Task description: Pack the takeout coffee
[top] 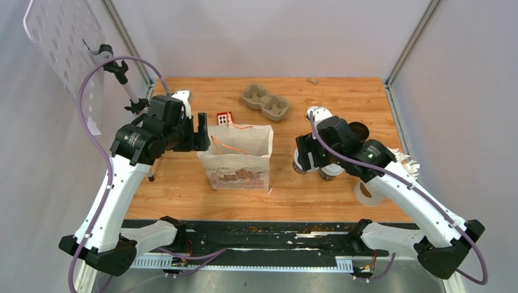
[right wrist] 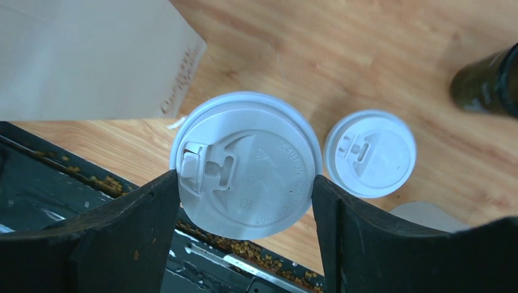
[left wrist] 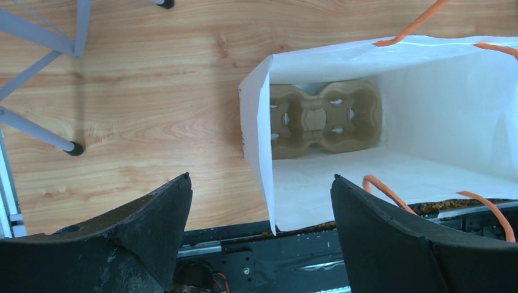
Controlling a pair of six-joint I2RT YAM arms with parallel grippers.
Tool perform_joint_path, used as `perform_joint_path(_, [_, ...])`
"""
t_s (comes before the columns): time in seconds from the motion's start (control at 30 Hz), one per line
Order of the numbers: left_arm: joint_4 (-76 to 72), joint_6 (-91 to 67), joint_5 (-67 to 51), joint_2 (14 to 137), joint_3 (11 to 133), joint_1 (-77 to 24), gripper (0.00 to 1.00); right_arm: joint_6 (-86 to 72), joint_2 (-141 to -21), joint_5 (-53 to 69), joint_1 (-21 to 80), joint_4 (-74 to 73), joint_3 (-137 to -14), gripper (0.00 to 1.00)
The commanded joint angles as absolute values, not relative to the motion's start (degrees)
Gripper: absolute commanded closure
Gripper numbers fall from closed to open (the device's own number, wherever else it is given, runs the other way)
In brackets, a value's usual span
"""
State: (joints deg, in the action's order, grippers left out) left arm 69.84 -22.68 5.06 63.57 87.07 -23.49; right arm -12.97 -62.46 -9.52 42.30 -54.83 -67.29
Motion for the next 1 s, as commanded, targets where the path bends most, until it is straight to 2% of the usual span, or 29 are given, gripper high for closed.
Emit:
perform_joint_path(0.0, [69.34,-24.08,7.96,63.89,89.3,-23.12,0.1,-10.12,-62.72,-8.73,42.67,-59.52,-79.96,0.3])
perform_joint_path(0.33, [63.11,-25.58,10.65,61.02,90.97,-23.12,0.14,-7.98,-66.75,-5.76,42.85,-59.68,-99.61,0.31])
perform_joint_path(0.53, [61.67,-25.34,14.78,62.25,88.56,-23.12,0.18,-8.76,-67.65,-1.46,44.45,-51.82,-98.3,0.32])
perform_joint_path(0.77, [56.54,-24.8,7.68,64.15,84.53,-23.12,0.26,-7.27,-69.95,-0.89,47.19,-47.27,-98.7,0.32])
perform_joint_path(0.97, [55.11,-23.3,3.01,65.58,81.16,-23.12,0.37,-5.47,-70.56,2.4,48.29,-43.64,-95.42,0.32])
